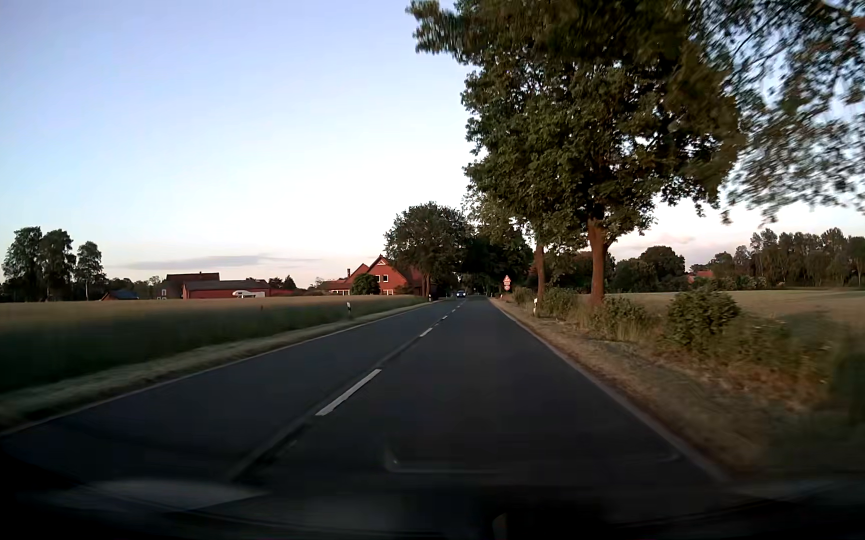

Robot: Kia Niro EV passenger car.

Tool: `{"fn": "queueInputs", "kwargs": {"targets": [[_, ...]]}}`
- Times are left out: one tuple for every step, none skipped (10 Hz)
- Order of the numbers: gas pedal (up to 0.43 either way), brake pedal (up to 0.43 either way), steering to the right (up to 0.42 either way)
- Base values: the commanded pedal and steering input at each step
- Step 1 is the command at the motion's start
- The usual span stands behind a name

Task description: Follow the waypoints while adhering to traffic rules and regulations

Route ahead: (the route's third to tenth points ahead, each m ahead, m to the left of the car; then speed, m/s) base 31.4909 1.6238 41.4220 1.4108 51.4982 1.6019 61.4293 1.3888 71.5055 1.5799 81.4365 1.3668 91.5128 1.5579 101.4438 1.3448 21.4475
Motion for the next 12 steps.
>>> {"fn": "queueInputs", "kwargs": {"targets": [[0.0, 0.006, 0.005], [0.0, 0.006, 0.006], [0.0, 0.006, 0.007], [0.0, 0.006, 0.006], [0.0, 0.006, 0.006], [0.0, 0.006, 0.006], [0.0, 0.006, 0.005], [0.0, 0.006, 0.005], [0.0, 0.006, 0.004], [0.0, 0.006, 0.004], [0.0, 0.006, 0.001], [0.0, 0.006, 0.0]]}}
